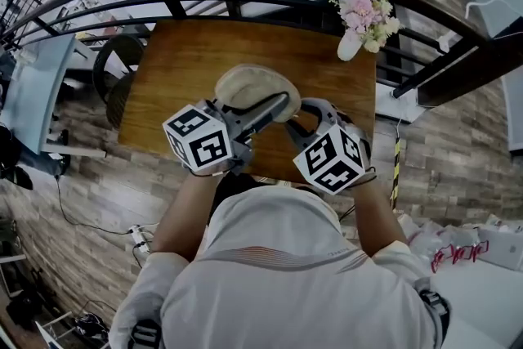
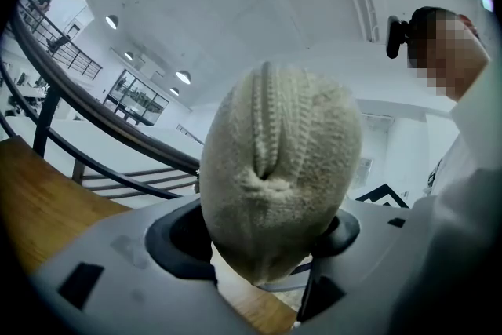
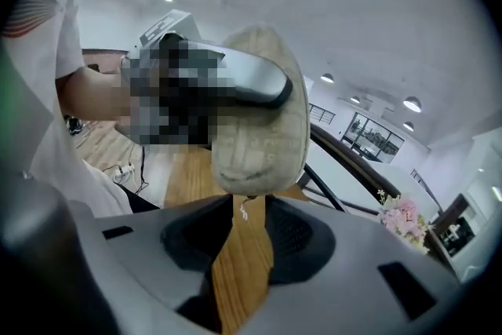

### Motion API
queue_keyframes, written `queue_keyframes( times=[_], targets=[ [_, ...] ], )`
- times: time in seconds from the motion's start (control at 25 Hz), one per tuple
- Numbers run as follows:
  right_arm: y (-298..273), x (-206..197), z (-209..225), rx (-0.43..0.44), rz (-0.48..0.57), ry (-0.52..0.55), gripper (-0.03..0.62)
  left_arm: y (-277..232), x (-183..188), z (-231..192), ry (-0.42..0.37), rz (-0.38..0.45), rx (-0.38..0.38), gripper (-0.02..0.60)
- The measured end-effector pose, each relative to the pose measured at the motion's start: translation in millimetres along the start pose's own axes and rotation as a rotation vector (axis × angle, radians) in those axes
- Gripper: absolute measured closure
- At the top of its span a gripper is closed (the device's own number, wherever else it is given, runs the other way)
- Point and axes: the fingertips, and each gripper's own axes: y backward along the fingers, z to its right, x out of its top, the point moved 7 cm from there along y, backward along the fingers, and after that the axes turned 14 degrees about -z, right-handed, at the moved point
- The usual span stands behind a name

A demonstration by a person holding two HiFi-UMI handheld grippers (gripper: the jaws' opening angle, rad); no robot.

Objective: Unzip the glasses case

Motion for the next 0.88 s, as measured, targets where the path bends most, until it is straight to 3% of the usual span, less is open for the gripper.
queue_keyframes(
  times=[0.28,0.4,0.6,0.88],
  targets=[
    [-11,-7,1,-0.15,-0.066,0.016,0.538,-6,-8,-3,0.063,0.013,0.044,0.276],
    [-15,-9,2,-0.164,-0.062,0.018,0.542,-6,-10,-6,0.081,0.007,0.052,0.276],
    [-19,-11,4,-0.117,-0.021,-0.037,0.544,-3,-12,-9,0.104,0.005,0.057,0.283],
    [-18,-13,12,-0.143,0.003,-0.033,0.545,-3,-15,-6,0.039,-0.021,0.078,0.298]
  ],
)
